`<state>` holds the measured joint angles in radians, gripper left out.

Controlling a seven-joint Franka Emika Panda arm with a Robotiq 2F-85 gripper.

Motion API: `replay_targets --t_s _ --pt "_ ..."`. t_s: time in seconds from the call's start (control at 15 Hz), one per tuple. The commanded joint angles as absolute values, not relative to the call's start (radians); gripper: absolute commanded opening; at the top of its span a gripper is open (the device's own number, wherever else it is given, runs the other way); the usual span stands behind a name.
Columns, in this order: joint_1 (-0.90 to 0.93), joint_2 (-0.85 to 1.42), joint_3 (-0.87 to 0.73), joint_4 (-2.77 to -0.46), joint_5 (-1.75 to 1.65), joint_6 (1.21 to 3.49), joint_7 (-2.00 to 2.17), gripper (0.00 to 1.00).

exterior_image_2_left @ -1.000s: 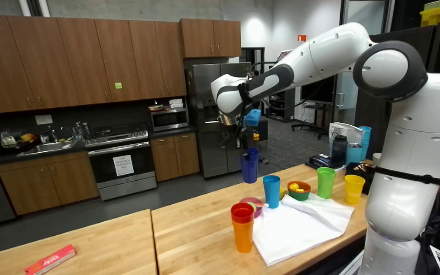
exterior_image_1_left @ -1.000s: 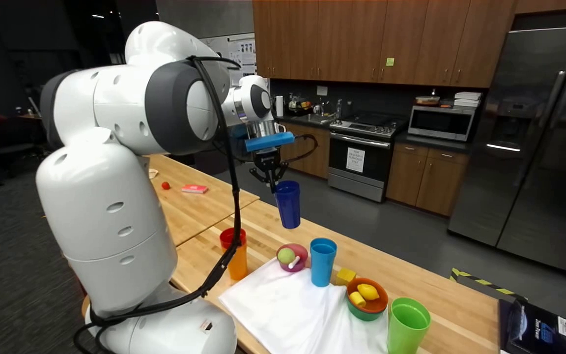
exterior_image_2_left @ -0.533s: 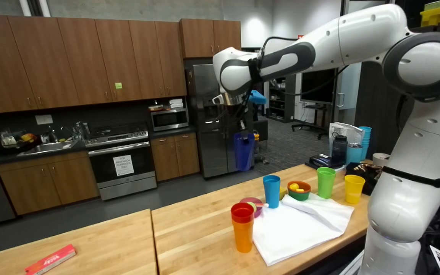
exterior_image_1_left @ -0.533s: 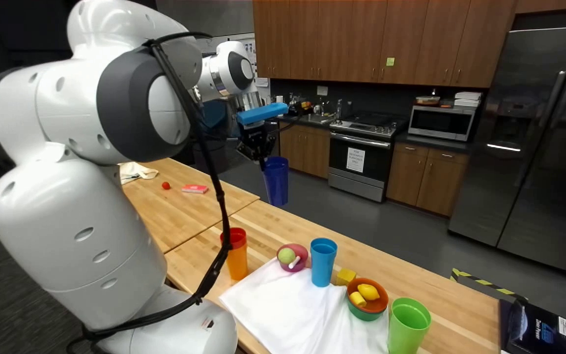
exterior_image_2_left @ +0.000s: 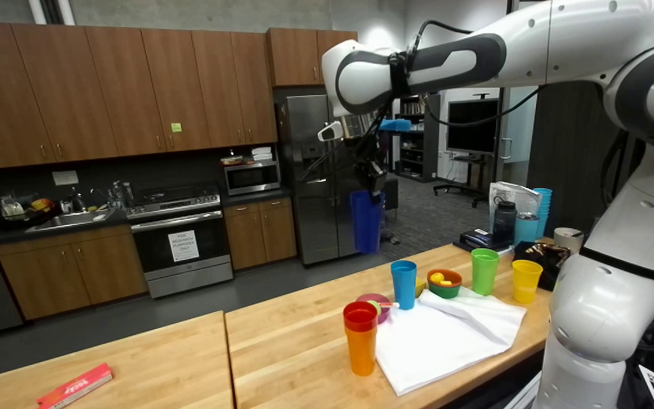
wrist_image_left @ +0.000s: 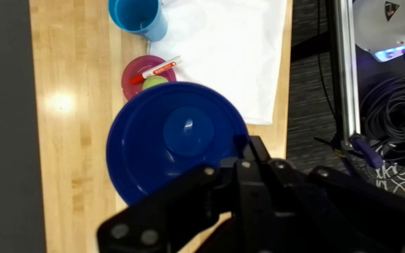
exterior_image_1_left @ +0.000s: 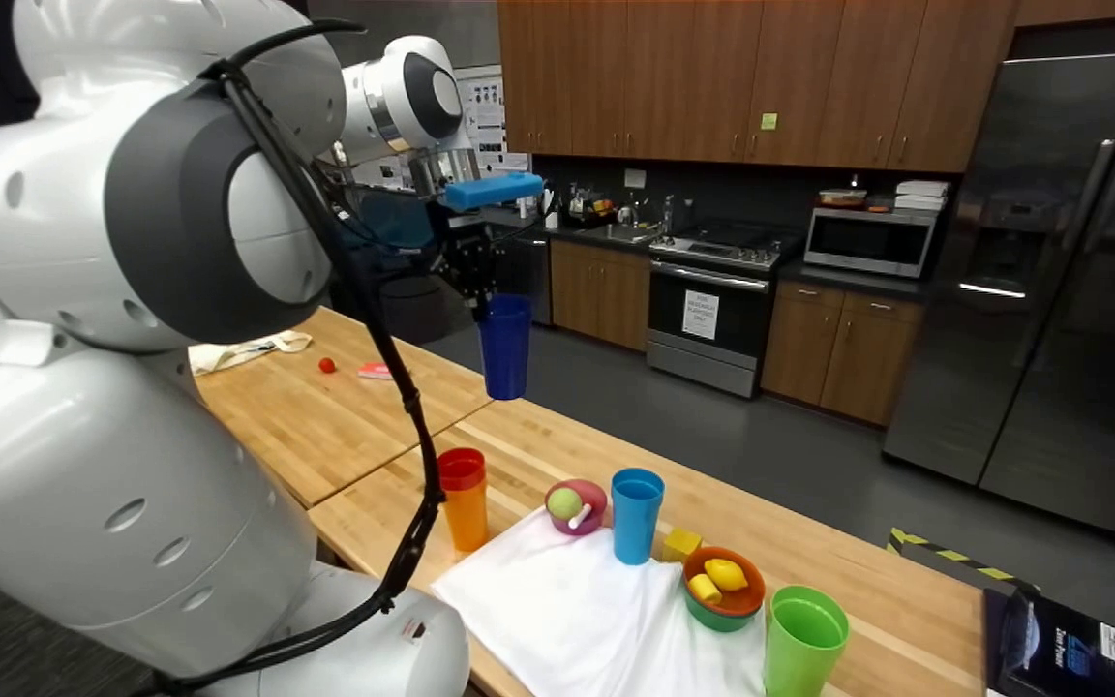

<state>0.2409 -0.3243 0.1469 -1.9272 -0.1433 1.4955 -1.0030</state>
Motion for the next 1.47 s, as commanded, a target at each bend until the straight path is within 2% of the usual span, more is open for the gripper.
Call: replay_targets --t_s 0.0,0.67,1.4 --pt "0.26 -0.326 0.155 -1.934 -0.124 1.426 -1.023 0.01" --pt "0.299 -0.293 0.213 -2.005 -0.137 1.346 -1.017 0.01" --pt "0.328 -0.272 0.242 -2.01 -0.148 1.375 -1.033 0.01"
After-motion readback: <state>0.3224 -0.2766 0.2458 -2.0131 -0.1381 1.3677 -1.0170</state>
